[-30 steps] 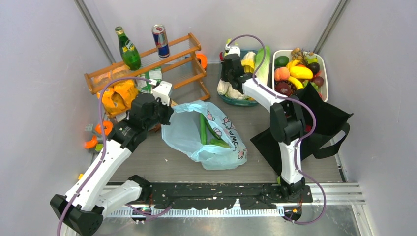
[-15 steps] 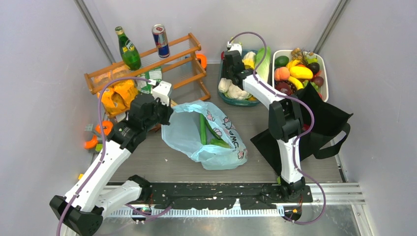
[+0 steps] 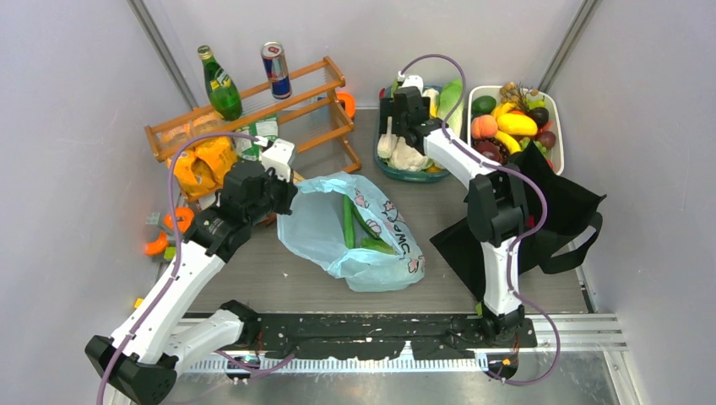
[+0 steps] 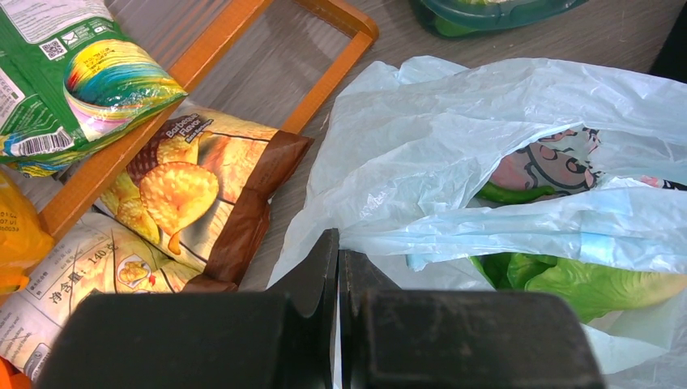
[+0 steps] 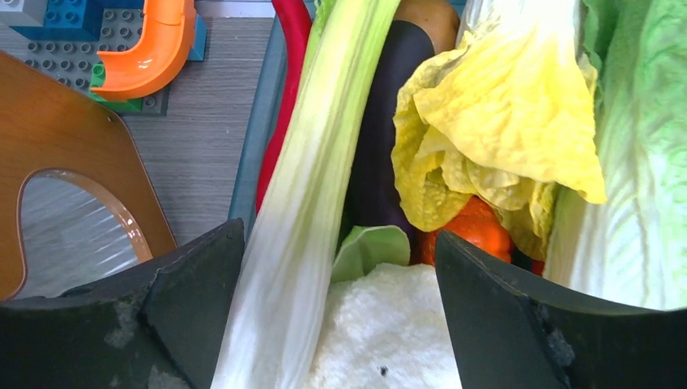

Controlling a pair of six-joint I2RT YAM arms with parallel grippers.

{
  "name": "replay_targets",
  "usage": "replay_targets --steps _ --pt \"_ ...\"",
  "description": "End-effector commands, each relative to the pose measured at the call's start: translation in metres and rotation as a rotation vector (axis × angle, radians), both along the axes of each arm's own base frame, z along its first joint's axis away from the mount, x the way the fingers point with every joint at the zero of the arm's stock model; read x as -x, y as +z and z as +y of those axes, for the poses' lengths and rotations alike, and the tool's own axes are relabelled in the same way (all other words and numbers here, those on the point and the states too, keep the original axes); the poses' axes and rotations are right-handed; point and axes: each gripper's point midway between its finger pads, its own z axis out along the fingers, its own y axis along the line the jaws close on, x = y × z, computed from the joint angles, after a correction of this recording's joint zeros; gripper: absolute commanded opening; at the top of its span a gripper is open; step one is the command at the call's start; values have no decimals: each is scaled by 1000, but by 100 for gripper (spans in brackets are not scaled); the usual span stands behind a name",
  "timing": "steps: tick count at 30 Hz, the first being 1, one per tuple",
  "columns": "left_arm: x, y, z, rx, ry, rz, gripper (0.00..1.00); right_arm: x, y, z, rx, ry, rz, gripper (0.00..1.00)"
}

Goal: Untie the knot of the grocery bags and take out the mixed food
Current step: Place the fake vegetable in the bin, then pick up the fake vegetable from the takeout bag.

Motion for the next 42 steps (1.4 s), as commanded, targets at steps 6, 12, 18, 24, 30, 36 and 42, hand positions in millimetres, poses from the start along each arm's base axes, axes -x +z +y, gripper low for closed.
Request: replay_targets --steps 6,12,18,24,30,36,42 --pt "2 18 -7 58 -32 -71 0 27 103 4 -103 106 -216 94" --pt "12 32 -17 124 -100 -119 0 79 144 7 -201 222 -318 94" --pt "17 44 -17 168 -107 -165 0 172 159 22 -334 449 -337 92" --pt "15 43 -14 164 -82 -159 0 278 150 36 -388 671 -317 81" --pt "13 41 -16 163 -86 -151 0 374 146 66 -405 911 -298 73" --pt "15 41 -18 165 -104 -152 0 409 140 107 -346 1060 -260 64" --pt "16 43 -17 159 -109 -166 0 393 100 157 -263 986 -103 61"
